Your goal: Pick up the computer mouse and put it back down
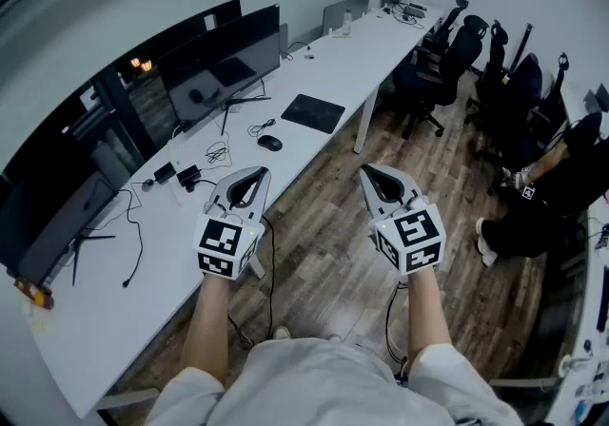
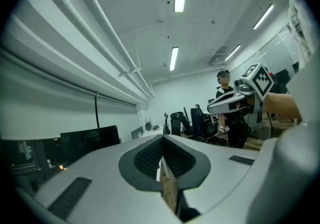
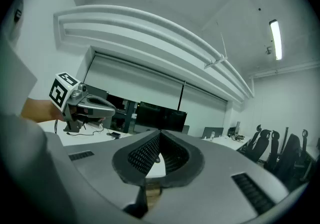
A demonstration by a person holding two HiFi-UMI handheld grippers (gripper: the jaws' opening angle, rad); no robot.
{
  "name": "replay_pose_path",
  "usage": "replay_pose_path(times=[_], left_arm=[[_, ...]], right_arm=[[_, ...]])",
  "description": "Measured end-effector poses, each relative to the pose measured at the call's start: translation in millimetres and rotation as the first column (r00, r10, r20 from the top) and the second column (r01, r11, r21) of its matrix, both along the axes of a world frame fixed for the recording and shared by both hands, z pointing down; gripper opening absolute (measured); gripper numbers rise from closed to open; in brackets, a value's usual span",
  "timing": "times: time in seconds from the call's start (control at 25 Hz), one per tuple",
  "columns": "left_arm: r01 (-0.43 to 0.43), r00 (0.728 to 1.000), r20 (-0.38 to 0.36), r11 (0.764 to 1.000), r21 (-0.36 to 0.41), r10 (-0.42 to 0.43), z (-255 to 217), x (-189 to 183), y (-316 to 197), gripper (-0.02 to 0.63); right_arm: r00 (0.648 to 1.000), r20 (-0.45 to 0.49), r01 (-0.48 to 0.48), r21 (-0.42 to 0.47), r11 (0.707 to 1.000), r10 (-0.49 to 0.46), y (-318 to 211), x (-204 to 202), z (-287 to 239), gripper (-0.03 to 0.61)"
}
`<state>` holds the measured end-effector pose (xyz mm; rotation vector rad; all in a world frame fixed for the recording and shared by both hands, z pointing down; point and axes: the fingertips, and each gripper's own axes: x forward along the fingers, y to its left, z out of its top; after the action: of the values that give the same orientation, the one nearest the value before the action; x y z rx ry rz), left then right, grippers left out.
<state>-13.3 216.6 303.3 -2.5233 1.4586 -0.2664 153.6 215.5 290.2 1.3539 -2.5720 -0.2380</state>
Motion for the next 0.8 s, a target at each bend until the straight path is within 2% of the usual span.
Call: replay_pose_path(times=[0.48,0.64,0.8], left_arm=[[0.052,0.999,0.015,0.998,-0.027,-0.051,10.8,33.4,-19.4,0.018],[0.071,0.997,0.014,0.997,-0.019,-0.071,11.1,31.0,-46.6,0.018],[0.081,0.997,0.002,0.996,-0.026,-0.081,19.2,24.2,-90.8,0.018]], right_arm=[[0.995,0.1,0.022,-0.012,1.0,-0.021,-30.3,49.1,6.8,0.015],[0.993,0.115,-0.009,-0.029,1.0,0.013,-62.7,54.0,12.7,0.015],[0.991,0.124,0.05,-0.029,0.998,-0.046,-99.9,44.9,18.6,0.015]])
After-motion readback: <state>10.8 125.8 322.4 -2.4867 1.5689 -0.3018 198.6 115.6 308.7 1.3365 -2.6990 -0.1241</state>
